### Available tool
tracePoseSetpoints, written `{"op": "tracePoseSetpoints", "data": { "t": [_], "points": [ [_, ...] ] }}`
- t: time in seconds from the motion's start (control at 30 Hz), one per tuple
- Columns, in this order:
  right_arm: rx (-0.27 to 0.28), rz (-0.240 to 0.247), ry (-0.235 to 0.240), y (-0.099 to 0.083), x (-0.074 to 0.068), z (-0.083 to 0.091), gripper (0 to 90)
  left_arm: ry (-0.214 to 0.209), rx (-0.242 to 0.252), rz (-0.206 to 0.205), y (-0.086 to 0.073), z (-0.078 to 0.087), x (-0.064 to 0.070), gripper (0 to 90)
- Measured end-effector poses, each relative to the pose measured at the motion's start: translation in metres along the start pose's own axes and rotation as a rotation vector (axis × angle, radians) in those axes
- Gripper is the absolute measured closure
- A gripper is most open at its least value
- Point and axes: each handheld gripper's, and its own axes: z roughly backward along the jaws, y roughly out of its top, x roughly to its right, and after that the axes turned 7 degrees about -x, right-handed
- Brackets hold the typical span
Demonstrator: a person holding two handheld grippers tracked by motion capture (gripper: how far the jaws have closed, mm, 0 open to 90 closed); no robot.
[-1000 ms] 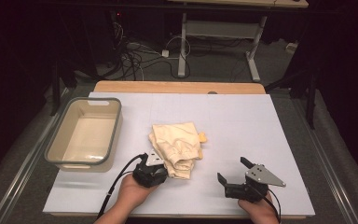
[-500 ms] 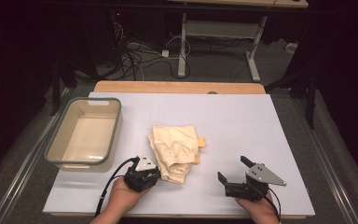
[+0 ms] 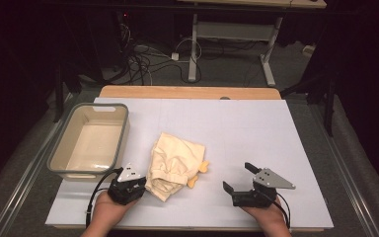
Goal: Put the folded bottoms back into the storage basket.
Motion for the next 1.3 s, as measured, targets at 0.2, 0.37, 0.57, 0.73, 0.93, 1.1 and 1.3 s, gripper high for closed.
{"op": "tracePoseSetpoints", "data": {
  "t": [0.2, 0.37, 0.57, 0.73, 0.93, 1.1, 1.3],
  "points": [
    [-0.018, -0.015, 0.015, -0.001, 0.000, 0.001, 2.7, -0.032, 0.001, 0.045, 0.000, -0.003, -0.004, 76.7],
    [-0.032, -0.012, 0.027, -0.004, 0.000, 0.000, 7.4, -0.034, 0.003, 0.044, -0.001, -0.003, -0.004, 76.6],
    [-0.048, -0.026, 0.057, -0.004, -0.004, -0.002, 16.4, -0.022, 0.004, 0.034, -0.001, -0.003, -0.002, 76.5],
    [-0.076, -0.025, 0.074, 0.001, -0.015, -0.010, 24.1, -0.019, 0.003, 0.031, -0.001, -0.003, -0.002, 76.4],
    [-0.106, 0.027, 0.064, 0.021, -0.023, -0.034, 35.4, -0.034, 0.004, 0.039, -0.001, -0.003, -0.003, 76.3],
    [-0.121, 0.031, 0.050, 0.049, -0.018, -0.062, 37.7, -0.036, 0.003, 0.039, -0.001, -0.003, -0.004, 76.3],
    [-0.159, 0.006, 0.030, 0.073, -0.007, -0.099, 37.9, -0.031, 0.004, 0.037, -0.001, -0.003, -0.003, 76.2]
  ]
}}
